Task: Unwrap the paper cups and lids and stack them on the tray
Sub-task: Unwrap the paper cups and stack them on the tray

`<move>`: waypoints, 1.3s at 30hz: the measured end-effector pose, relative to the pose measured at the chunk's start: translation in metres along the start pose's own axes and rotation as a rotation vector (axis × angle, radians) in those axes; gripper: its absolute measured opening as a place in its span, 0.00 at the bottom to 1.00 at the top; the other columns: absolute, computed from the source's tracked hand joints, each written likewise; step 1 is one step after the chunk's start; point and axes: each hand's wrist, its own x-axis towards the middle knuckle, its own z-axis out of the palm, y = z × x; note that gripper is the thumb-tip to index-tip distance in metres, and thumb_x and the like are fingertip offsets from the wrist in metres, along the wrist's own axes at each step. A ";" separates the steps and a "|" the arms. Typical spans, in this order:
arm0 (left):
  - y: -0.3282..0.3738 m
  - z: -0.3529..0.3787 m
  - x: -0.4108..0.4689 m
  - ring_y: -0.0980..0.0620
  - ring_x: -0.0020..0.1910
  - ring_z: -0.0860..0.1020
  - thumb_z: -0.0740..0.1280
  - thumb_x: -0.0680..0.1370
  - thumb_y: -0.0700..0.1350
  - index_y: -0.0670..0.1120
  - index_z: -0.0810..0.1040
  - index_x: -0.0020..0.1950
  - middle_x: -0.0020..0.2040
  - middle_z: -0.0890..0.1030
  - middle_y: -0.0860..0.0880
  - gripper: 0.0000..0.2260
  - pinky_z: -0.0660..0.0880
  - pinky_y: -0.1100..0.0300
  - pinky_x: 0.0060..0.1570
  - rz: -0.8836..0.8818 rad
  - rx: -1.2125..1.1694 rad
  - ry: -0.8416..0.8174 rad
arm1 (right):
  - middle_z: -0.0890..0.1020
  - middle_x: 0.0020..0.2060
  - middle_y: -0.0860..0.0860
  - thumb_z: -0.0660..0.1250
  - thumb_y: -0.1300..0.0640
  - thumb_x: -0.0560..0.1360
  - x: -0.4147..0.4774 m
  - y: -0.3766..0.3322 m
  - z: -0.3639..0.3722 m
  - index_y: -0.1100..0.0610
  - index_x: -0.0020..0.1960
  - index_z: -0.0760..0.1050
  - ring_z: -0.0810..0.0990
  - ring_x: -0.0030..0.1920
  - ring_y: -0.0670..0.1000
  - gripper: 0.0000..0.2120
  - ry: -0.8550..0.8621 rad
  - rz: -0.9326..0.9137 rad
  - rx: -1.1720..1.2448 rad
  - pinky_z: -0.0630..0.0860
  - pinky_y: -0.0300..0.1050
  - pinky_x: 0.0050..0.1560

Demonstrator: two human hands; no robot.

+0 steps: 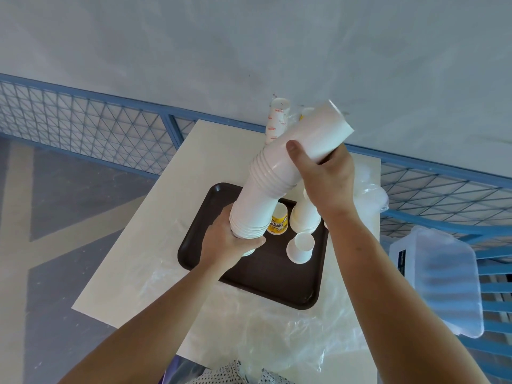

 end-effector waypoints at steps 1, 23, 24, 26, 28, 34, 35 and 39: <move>0.001 0.000 0.000 0.63 0.55 0.78 0.85 0.62 0.55 0.62 0.70 0.72 0.55 0.79 0.69 0.42 0.74 0.64 0.51 -0.004 -0.003 -0.001 | 0.84 0.42 0.43 0.79 0.41 0.70 0.001 0.002 -0.002 0.54 0.52 0.80 0.83 0.43 0.40 0.21 0.006 0.027 0.048 0.75 0.35 0.39; 0.003 0.009 0.001 0.69 0.57 0.76 0.86 0.62 0.53 0.67 0.69 0.69 0.58 0.79 0.67 0.40 0.71 0.69 0.51 -0.031 -0.060 -0.023 | 0.86 0.47 0.47 0.80 0.39 0.66 0.042 0.069 -0.065 0.56 0.58 0.80 0.84 0.45 0.40 0.29 0.263 0.140 0.049 0.76 0.32 0.39; 0.003 0.009 0.001 0.68 0.58 0.77 0.86 0.62 0.53 0.67 0.69 0.69 0.58 0.80 0.67 0.40 0.72 0.68 0.51 -0.031 -0.060 -0.022 | 0.85 0.47 0.47 0.80 0.39 0.65 0.043 0.070 -0.065 0.56 0.58 0.79 0.83 0.44 0.40 0.30 0.261 0.121 -0.034 0.73 0.28 0.36; 0.003 0.009 0.002 0.65 0.58 0.78 0.86 0.62 0.53 0.66 0.69 0.69 0.58 0.80 0.66 0.41 0.72 0.65 0.52 -0.033 -0.058 -0.020 | 0.83 0.48 0.46 0.80 0.40 0.66 0.042 0.071 -0.064 0.55 0.60 0.77 0.81 0.44 0.42 0.30 0.235 0.097 -0.180 0.70 0.26 0.34; 0.002 0.009 0.002 0.62 0.58 0.78 0.86 0.62 0.53 0.64 0.70 0.70 0.58 0.79 0.67 0.41 0.73 0.63 0.53 -0.036 -0.054 -0.018 | 0.82 0.51 0.47 0.82 0.42 0.66 0.040 0.075 -0.059 0.55 0.63 0.74 0.80 0.48 0.48 0.33 0.205 0.069 -0.262 0.73 0.32 0.40; 0.002 0.009 0.002 0.62 0.58 0.78 0.86 0.62 0.54 0.66 0.70 0.69 0.58 0.79 0.68 0.41 0.75 0.59 0.56 -0.041 -0.046 -0.012 | 0.83 0.59 0.55 0.82 0.41 0.64 0.039 0.098 -0.042 0.58 0.68 0.71 0.81 0.56 0.57 0.40 0.109 -0.033 -0.444 0.78 0.50 0.53; 0.002 0.009 0.002 0.64 0.58 0.78 0.86 0.62 0.54 0.67 0.69 0.69 0.58 0.79 0.68 0.40 0.75 0.59 0.56 -0.046 -0.049 -0.010 | 0.82 0.60 0.55 0.82 0.41 0.65 0.038 0.102 -0.039 0.58 0.69 0.70 0.81 0.57 0.57 0.41 0.091 -0.044 -0.465 0.78 0.50 0.54; 0.004 0.008 0.002 0.68 0.58 0.76 0.85 0.62 0.54 0.68 0.69 0.68 0.58 0.79 0.69 0.40 0.74 0.59 0.55 -0.053 -0.050 -0.011 | 0.82 0.59 0.55 0.82 0.40 0.65 0.036 0.118 -0.029 0.58 0.68 0.71 0.81 0.58 0.58 0.41 0.045 -0.047 -0.526 0.77 0.50 0.54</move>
